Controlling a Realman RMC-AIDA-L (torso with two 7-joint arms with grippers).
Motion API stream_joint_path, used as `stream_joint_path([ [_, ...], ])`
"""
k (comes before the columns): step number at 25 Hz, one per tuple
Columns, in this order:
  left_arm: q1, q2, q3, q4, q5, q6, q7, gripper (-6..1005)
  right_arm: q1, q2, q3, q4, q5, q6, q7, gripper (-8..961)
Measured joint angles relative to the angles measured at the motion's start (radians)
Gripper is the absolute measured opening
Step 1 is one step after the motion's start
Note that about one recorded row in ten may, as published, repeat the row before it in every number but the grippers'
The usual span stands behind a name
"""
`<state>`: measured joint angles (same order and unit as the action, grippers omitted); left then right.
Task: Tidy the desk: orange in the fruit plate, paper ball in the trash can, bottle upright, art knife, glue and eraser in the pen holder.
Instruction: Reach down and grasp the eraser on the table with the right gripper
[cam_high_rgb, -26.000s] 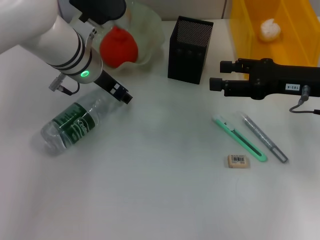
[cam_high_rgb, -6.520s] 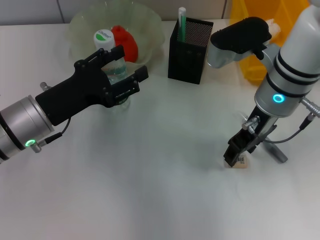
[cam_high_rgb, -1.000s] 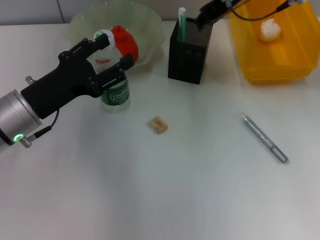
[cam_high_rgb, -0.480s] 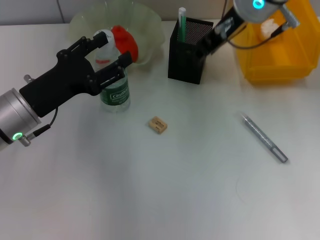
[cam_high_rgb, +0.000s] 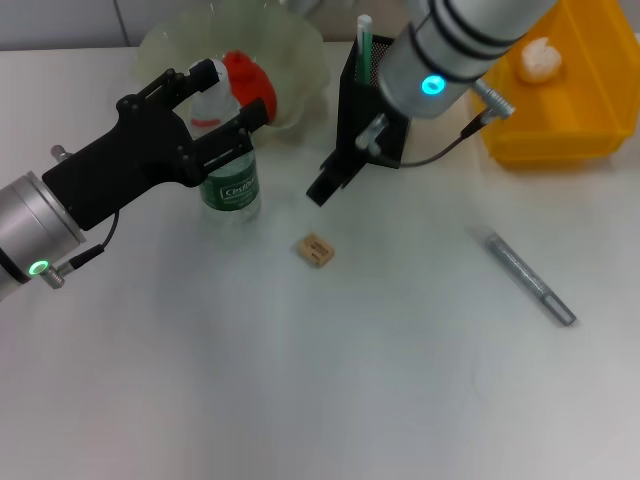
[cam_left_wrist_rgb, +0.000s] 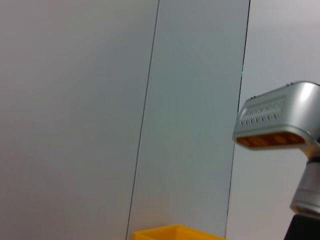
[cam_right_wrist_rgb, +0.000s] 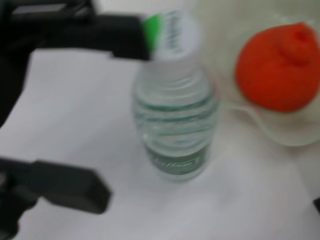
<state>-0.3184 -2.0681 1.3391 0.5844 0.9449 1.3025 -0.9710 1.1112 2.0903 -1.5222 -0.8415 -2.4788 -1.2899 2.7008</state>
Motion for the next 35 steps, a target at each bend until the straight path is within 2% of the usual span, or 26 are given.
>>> stream_joint_path([
  [3, -0.001, 0.0, 0.0, 0.0, 0.0, 0.0, 0.0, 797, 0.016, 0.002, -0.055, 0.029, 0.024, 0.019, -0.004, 622],
  [6, -0.001, 0.0, 0.0, 0.0, 0.0, 0.0, 0.0, 797, 0.016, 0.002, -0.126, 0.041, 0.075, 0.032, -0.004, 624],
  [11, 0.006, 0.0, -0.017, 0.0, 0.0, 0.0, 0.002, 797, -0.003, 0.002, -0.175, 0.042, 0.12, 0.061, -0.004, 622],
  [21, 0.035, 0.002, -0.139, -0.001, 0.003, 0.015, 0.022, 797, -0.058, 0.002, -0.193, 0.012, 0.124, 0.1, -0.008, 615],
  [35, 0.028, 0.002, -0.146, -0.002, 0.008, 0.0, 0.025, 797, -0.059, 0.003, -0.265, 0.04, 0.16, 0.178, -0.013, 609],
])
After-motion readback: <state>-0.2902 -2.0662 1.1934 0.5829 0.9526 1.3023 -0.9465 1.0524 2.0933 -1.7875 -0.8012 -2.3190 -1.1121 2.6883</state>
